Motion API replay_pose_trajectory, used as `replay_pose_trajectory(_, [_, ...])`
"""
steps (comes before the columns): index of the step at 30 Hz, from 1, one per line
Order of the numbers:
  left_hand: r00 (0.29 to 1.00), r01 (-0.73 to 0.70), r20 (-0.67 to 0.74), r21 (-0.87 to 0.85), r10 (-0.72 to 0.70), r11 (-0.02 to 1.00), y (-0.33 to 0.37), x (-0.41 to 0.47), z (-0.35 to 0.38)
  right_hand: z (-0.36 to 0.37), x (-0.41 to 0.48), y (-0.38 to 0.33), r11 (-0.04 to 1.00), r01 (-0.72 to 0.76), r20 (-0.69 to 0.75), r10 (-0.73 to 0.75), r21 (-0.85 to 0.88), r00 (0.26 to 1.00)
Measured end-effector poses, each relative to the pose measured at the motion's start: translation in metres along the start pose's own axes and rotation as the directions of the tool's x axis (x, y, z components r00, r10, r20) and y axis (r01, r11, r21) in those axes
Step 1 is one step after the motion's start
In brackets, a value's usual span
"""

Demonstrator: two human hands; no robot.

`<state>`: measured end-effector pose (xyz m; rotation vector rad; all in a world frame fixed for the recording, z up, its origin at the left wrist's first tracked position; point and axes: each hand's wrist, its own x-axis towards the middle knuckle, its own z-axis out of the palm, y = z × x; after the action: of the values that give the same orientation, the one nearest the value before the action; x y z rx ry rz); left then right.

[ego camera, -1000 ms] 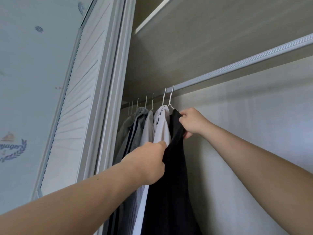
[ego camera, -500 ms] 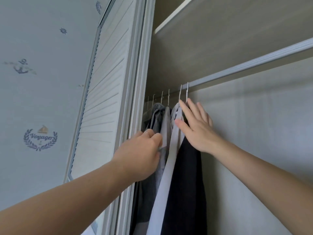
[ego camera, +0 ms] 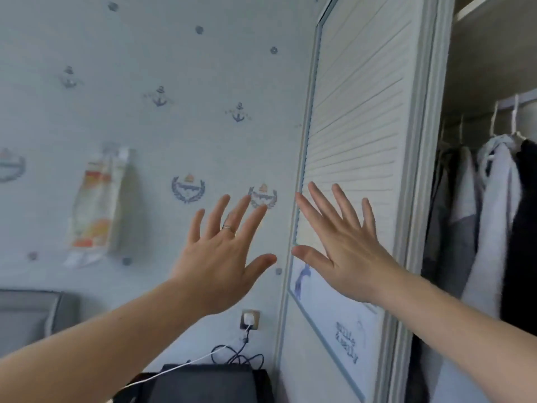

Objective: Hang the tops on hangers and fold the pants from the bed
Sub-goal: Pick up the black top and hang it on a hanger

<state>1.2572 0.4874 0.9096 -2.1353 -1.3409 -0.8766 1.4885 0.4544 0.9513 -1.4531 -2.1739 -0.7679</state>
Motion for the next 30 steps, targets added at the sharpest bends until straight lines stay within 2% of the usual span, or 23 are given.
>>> replay_pose_trajectory(6, [0.971, 0.198, 0.113, 0.126, -0.213, 0.972, -0.121, -0.144, -0.048, 0.05, 0.007, -0.165, 0.966, 0.159, 0.058, -0.175, 0.205, 0.983])
replay_pose_trajectory(12, [0.872, 0.409, 0.202, 0.199, -0.446, 0.891, -0.201, -0.331, -0.098, 0.107, -0.028, -0.347, 0.816, 0.308, 0.121, -0.414, 0.489, 0.902])
replay_pose_trajectory(17, [0.673, 0.607, 0.26, 0.341, -0.692, 0.718, -0.225, -0.484, -0.121, 0.146, -0.065, -0.479, 0.665, 0.413, 0.167, -0.628, 0.622, 0.76])
replay_pose_trajectory(21, [0.469, 0.73, 0.238, 0.437, -0.851, 0.525, -0.229, -0.59, -0.137, 0.176, -0.09, -0.566, 0.524, 0.465, 0.16, -0.768, 0.714, 0.62])
replay_pose_trajectory(24, [0.314, 0.788, 0.217, 0.483, -0.924, 0.382, -0.225, -0.656, -0.146, 0.199, -0.106, -0.623, 0.434, 0.45, 0.164, -0.837, 0.781, 0.521])
replay_pose_trajectory(26, [0.213, 0.804, 0.205, 0.519, -0.955, 0.291, -0.223, -0.69, -0.152, 0.213, -0.112, -0.655, 0.393, 0.409, 0.172, -0.86, 0.824, 0.481])
replay_pose_trajectory(30, [0.062, 0.822, 0.163, 0.551, -0.985, 0.143, -0.237, -0.73, -0.155, 0.241, -0.116, -0.713, 0.349, 0.39, 0.177, -0.894, 0.852, 0.412])
